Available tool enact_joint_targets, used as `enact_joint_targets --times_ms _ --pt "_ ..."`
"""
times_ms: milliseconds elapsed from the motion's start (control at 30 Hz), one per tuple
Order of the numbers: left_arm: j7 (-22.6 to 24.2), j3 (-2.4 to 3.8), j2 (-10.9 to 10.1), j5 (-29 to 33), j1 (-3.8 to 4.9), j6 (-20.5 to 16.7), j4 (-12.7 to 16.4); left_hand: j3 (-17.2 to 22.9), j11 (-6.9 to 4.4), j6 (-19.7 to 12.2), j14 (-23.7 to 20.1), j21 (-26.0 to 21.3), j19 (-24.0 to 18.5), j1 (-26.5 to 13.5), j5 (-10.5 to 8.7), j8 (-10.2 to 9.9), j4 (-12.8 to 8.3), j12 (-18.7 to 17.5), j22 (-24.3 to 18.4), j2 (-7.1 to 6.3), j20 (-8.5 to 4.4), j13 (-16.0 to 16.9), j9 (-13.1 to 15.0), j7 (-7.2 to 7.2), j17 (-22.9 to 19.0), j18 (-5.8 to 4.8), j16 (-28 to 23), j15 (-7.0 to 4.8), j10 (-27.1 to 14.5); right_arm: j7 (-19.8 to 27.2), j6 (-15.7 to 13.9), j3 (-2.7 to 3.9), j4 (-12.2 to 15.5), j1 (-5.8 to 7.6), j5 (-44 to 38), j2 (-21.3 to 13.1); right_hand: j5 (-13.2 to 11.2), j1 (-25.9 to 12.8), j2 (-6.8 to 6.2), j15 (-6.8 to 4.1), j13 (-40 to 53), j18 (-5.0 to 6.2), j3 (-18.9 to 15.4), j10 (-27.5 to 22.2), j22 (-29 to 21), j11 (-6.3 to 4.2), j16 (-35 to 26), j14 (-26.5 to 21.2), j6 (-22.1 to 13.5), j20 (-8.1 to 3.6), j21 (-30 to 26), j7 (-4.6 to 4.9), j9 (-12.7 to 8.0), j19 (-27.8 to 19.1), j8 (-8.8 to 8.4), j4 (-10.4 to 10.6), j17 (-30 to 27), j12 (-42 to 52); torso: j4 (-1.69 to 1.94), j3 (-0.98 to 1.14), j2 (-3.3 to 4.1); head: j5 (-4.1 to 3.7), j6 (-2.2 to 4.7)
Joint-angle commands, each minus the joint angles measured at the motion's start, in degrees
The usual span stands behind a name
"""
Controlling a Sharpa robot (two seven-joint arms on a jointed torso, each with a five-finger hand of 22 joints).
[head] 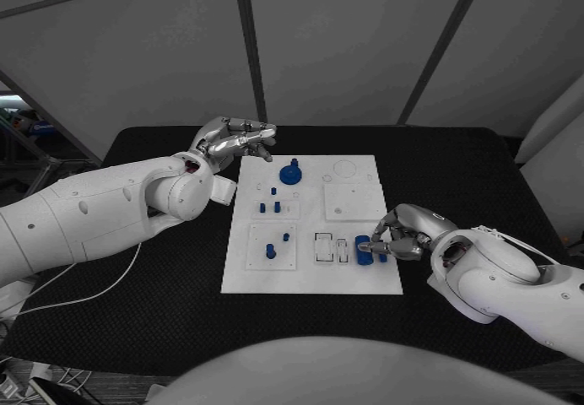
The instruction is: Assemble the parts on the task board
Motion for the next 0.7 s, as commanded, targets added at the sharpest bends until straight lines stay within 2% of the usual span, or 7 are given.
enact_joint_targets --times_ms 33,167,567,700 --pt "0.82 0.05 0.0 0.37 0.09 0.85 0.06 -0.24 -0.06 -0.32 -0.36 -0.25 -0.15 -0.54 -0.13 -0.05 0.01 -0.3 -0.05 0.04 0.45 0.05 0.06 -0.08 -0.09 -0.19 -0.31 0.0 -0.38 -2.16 1.58 0.0 -0.09 -0.02 -2.74 0.24 0.08 0.05 -0.65 -0.15 -0.02 -0.69 -0.13 -0.44 -0.03 0.12 0.21 4.94 -0.36 -0.02 0.12 0.0 0.27 -0.21 0.35 0.35 10.24 -0.37 0.06 0.01 0.05 0.11 0.0" --pt "0.75 0.05 0.02 0.37 0.09 1.02 0.07 -0.25 -0.05 -0.33 -0.37 -0.28 -0.15 -0.54 -0.12 -0.05 0.02 -0.3 -0.07 0.06 0.45 0.05 0.06 -0.07 -0.09 -0.19 -0.32 0.01 -0.41 -2.71 1.88 -0.02 -0.85 -0.25 -3.24 0.93 0.0 -0.01 -0.72 -0.15 -0.02 -0.68 -0.25 -0.46 -0.1 0.11 0.21 4.94 -0.4 -0.02 0.08 -0.01 0.43 -0.25 0.47 0.42 10.25 -0.4 0.09 -0.01 0.02 -0.15 0.0" --pt "0.64 0.05 -0.02 0.37 0.08 1.26 0.06 -0.25 -0.04 -0.34 -0.38 -0.3 -0.15 -0.54 -0.11 -0.05 0.03 -0.31 -0.09 0.08 0.46 0.05 0.06 -0.07 -0.09 -0.19 -0.33 0.01 -0.43 -2.97 3.01 -0.08 -2.62 -0.98 -3.29 2.69 -0.02 0.18 -0.69 -0.16 -0.01 -0.7 -0.29 -0.48 0.0 0.1 0.29 4.98 -0.48 -0.03 0.14 -0.03 0.65 -0.22 0.62 0.38 10.43 -0.44 -0.02 0.0 -0.01 0.28 0.0" --pt "0.63 0.05 0.02 0.37 0.08 1.32 0.06 -0.25 -0.04 -0.34 -0.38 -0.3 -0.15 -0.54 -0.11 -0.05 0.03 -0.31 -0.09 0.08 0.46 0.05 0.06 -0.07 -0.09 -0.19 -0.33 0.01 -0.43 -3.14 3.36 -0.09 -3.55 -1.32 -3.44 3.37 -0.03 1.5 -0.3 -0.18 0.13 -0.71 -0.26 -0.47 0.05 0.07 0.37 5.02 -0.97 -0.05 0.17 -0.04 1.54 -0.22 1.18 0.18 10.61 -0.51 0.03 0.01 0.02 0.33 0.0"
